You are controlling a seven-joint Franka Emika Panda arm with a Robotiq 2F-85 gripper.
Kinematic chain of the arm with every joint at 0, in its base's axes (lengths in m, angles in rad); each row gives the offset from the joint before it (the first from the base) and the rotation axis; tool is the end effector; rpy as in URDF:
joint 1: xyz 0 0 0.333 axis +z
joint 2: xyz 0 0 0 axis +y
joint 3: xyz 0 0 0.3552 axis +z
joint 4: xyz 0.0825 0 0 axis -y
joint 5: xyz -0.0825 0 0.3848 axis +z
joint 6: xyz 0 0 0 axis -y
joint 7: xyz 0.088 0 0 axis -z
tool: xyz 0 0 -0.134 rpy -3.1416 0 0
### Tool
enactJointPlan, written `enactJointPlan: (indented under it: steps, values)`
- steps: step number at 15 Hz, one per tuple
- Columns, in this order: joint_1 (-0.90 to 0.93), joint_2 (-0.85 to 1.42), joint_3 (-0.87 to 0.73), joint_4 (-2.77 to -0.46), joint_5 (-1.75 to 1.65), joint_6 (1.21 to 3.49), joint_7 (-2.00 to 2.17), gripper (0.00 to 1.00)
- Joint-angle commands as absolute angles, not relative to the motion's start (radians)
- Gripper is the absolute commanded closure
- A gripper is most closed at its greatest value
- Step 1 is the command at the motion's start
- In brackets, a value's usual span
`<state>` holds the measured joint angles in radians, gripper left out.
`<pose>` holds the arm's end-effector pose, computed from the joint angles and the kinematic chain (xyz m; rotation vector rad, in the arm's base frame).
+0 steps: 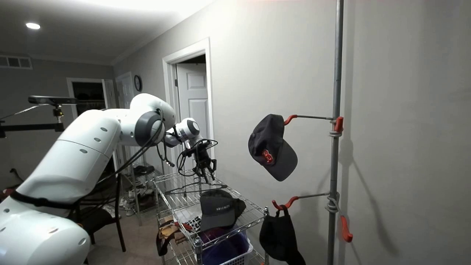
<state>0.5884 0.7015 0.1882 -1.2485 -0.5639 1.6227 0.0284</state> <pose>0.5886 0.4339 0.3466 2.3928 1.0747 -0.1585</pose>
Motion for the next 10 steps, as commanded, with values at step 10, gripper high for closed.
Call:
enactJointPlan:
  steps: [10]
  values:
    - [0.514,0.570,0.165,-1.247,-0.589,1.664,0.028,0.00]
